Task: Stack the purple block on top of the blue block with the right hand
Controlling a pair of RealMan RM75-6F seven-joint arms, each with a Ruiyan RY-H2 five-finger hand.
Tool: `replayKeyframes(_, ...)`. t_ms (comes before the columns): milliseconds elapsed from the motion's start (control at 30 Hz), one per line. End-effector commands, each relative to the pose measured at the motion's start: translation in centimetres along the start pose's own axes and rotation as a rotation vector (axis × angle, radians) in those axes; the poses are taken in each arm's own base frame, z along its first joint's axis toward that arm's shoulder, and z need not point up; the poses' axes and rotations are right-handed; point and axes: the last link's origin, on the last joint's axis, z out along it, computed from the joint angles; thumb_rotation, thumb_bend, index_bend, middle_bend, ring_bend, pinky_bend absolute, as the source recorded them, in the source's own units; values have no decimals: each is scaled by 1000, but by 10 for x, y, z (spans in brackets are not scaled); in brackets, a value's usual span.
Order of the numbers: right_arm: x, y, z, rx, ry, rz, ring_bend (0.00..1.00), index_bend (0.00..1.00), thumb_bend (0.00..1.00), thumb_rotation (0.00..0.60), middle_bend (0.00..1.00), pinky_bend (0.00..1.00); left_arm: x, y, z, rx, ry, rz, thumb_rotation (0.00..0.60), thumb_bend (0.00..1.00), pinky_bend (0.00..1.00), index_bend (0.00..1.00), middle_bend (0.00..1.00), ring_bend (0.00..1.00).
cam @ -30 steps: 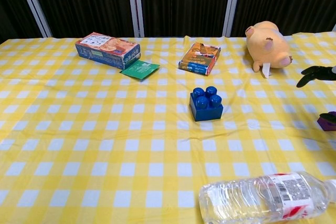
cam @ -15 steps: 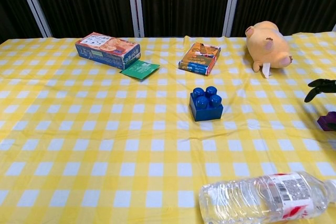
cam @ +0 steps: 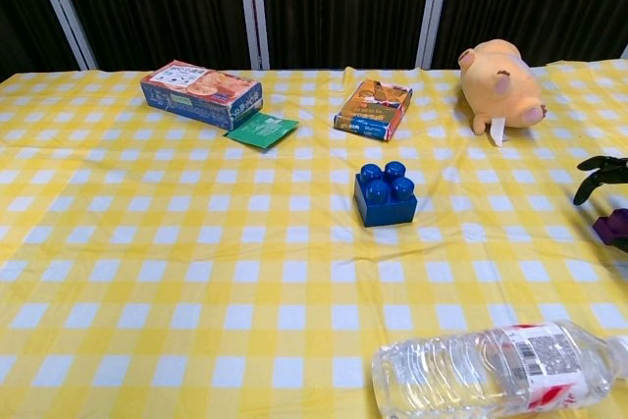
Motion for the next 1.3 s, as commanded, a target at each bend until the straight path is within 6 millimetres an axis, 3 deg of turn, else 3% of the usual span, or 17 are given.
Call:
replayKeyframes(33,-2,2,3,-8,-2,-11,0,312,445,600,0,0,0,0,1,1,1,2,600,315,50,184,0,0)
replayKeyframes(667,-9,21,4,-47,5,-13,0,362,445,600,0,0,1,3,-5,-4,2,14,600,316,50,184,0,0)
replayKeyframes(1300,-10,26,6,-53,18,-16,0,403,445,600,0,0,0,5,-5,-4,-10,17,600,316,50,191,0,0)
